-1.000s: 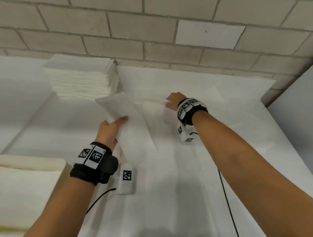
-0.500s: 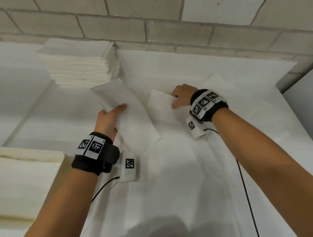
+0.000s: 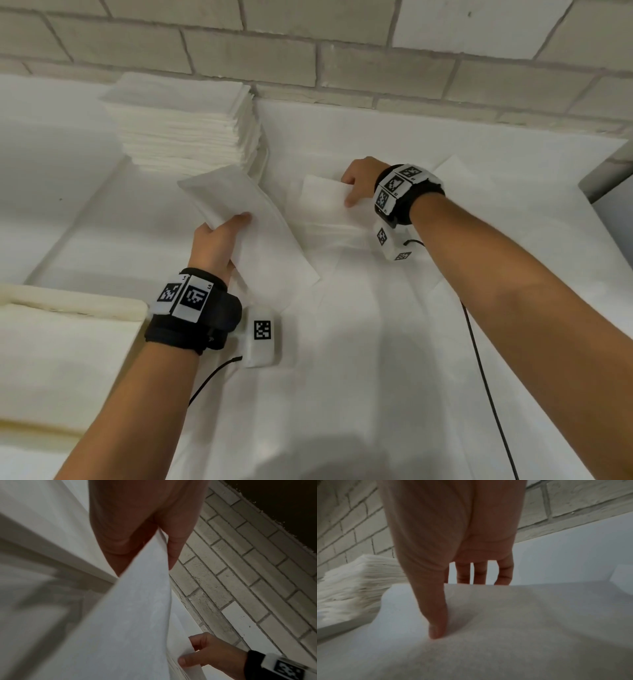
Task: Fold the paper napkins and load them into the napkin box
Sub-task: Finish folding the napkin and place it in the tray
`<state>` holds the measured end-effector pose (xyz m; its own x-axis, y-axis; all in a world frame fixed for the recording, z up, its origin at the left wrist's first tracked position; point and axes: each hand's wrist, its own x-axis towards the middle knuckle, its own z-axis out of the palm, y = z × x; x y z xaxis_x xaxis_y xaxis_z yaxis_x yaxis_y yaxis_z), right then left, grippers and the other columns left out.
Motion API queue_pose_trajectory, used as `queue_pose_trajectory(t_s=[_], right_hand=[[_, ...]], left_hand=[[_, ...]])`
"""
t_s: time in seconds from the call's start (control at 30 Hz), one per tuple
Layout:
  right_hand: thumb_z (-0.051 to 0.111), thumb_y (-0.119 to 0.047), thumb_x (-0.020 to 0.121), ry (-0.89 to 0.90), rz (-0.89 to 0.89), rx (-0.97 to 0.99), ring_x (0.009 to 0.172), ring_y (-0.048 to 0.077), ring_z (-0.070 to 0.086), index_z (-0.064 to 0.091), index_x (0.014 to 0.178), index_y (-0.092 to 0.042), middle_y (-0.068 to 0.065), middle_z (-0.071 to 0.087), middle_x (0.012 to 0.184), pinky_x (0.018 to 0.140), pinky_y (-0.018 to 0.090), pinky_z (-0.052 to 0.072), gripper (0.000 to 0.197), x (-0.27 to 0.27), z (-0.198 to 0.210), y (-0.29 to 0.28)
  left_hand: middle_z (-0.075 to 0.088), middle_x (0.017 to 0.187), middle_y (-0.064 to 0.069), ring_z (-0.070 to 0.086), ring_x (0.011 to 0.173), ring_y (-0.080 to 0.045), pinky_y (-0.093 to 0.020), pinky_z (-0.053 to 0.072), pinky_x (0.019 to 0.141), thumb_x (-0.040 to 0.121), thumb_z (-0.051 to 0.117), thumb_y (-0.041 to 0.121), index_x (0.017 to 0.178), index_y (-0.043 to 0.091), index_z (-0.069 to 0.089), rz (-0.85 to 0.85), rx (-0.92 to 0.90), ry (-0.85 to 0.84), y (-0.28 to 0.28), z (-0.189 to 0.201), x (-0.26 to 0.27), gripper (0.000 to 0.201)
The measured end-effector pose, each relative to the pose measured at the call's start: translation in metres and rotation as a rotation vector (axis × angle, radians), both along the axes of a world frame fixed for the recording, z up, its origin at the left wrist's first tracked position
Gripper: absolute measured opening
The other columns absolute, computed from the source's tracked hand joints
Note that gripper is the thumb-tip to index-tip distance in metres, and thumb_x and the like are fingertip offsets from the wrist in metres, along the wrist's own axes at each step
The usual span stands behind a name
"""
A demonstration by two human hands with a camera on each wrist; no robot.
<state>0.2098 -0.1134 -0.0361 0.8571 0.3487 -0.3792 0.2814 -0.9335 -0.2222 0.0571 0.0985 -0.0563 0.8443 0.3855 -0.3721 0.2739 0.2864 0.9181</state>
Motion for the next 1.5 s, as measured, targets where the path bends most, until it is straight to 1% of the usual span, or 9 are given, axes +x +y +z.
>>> queue_pose_trajectory(t_s=[0.23, 0.53, 0.73, 0.87, 0.97, 1.13, 1.27, 1.4, 1.5], right_hand=[[0.075, -0.02, 0.075, 0.085, -0.056, 0.087, 0.075, 0.02, 0.058, 0.071, 0.094, -0.014, 0.002, 0.062, 0.08, 0.064, 0.022, 0.043, 0.021, -0.001, -0.004, -0.017], [0.073, -0.019, 0.077, -0.075, -0.07, 0.197, 0.067, 0.022, 0.037, 0.042, 0.06, -0.003, 0.004, 0.031, 0.056, 0.052, 0.026, 0.023, 0.039, -0.007, 0.002, -0.028], [0.074, -0.017, 0.078, 0.014, -0.224, 0.671, 0.102, 0.031, 0.064, 0.065, 0.108, 0.002, 0.019, 0.067, 0.109, 0.091, 0.038, 0.051, 0.036, -0.025, 0.037, -0.043], [0.066, -0.004, 0.083, 0.113, -0.266, 1.073, 0.089, 0.014, 0.069, 0.065, 0.109, -0.009, -0.001, 0.072, 0.098, 0.081, 0.027, 0.055, 0.026, -0.054, 0.066, -0.04], [0.057, 0.003, 0.087, 0.169, -0.256, 1.263, 0.085, 0.01, 0.07, 0.062, 0.104, -0.01, -0.006, 0.074, 0.089, 0.075, 0.024, 0.055, 0.022, -0.078, 0.085, -0.041], [0.072, -0.015, 0.061, 0.157, -0.286, 1.469, 0.087, 0.009, 0.069, 0.06, 0.106, -0.007, -0.004, 0.074, 0.091, 0.077, 0.021, 0.054, 0.048, -0.115, 0.108, -0.047], [0.056, 0.001, 0.086, 0.057, -0.31, 1.534, 0.084, 0.011, 0.069, 0.059, 0.105, -0.009, -0.005, 0.073, 0.09, 0.077, 0.025, 0.055, 0.021, -0.142, 0.113, -0.051], [0.053, 0.003, 0.088, 0.01, -0.287, 1.528, 0.085, 0.013, 0.069, 0.061, 0.102, -0.01, -0.004, 0.073, 0.091, 0.084, 0.029, 0.055, 0.021, -0.168, 0.12, -0.05], [0.063, -0.004, 0.084, -0.018, -0.342, 1.283, 0.089, 0.02, 0.066, 0.064, 0.104, -0.006, 0.004, 0.071, 0.097, 0.085, 0.035, 0.053, 0.02, -0.184, 0.106, -0.047]], left_hand=[[0.068, 0.104, -0.01, 0.065, 0.094, -0.028, -0.036, 0.053, 0.077, 0.083, 0.067, 0.016, 0.119, 0.006, 0.057, -0.028, -0.026, 0.029, -0.007, -0.002, 0.0, 0.038], [0.067, 0.105, -0.008, 0.065, 0.098, -0.027, -0.031, 0.052, 0.072, 0.084, 0.066, 0.011, 0.123, 0.005, 0.055, -0.068, -0.027, 0.006, -0.012, -0.001, 0.0, 0.041], [0.027, 0.151, -0.004, 0.039, 0.132, -0.017, -0.033, 0.034, 0.11, 0.073, 0.075, -0.001, 0.15, 0.023, 0.003, -0.01, 0.295, -0.138, -0.011, -0.004, 0.004, 0.108], [0.059, 0.126, -0.013, 0.06, 0.094, -0.018, -0.026, 0.051, 0.08, 0.086, 0.055, -0.002, 0.117, 0.019, 0.063, -0.133, 0.226, -0.092, -0.023, 0.012, 0.006, 0.038], [0.067, 0.109, -0.003, 0.06, 0.096, -0.019, -0.028, 0.05, 0.073, 0.089, 0.057, 0.019, 0.101, 0.016, 0.069, -0.174, 0.093, -0.04, -0.035, 0.032, 0.001, 0.017], [0.069, 0.109, -0.006, 0.063, 0.105, -0.024, -0.046, 0.048, 0.092, 0.082, 0.037, 0.074, 0.09, 0.021, 0.075, -0.45, -0.044, -0.107, -0.049, 0.066, -0.024, 0.066], [0.074, 0.096, -0.009, 0.067, 0.099, -0.026, -0.043, 0.051, 0.087, 0.083, 0.031, 0.075, 0.078, 0.018, 0.077, -0.59, -0.022, -0.097, -0.058, 0.076, -0.042, 0.073], [0.069, 0.107, -0.018, 0.067, 0.101, -0.03, -0.043, 0.051, 0.086, 0.079, 0.028, 0.08, 0.116, 0.001, 0.061, -0.606, -0.223, -0.119, -0.059, 0.067, -0.054, 0.093], [0.062, 0.122, -0.017, 0.06, 0.115, -0.027, -0.042, 0.045, 0.098, 0.092, 0.036, 0.058, 0.123, 0.001, 0.057, -0.546, -0.344, -0.298, -0.062, 0.076, -0.059, 0.069]])
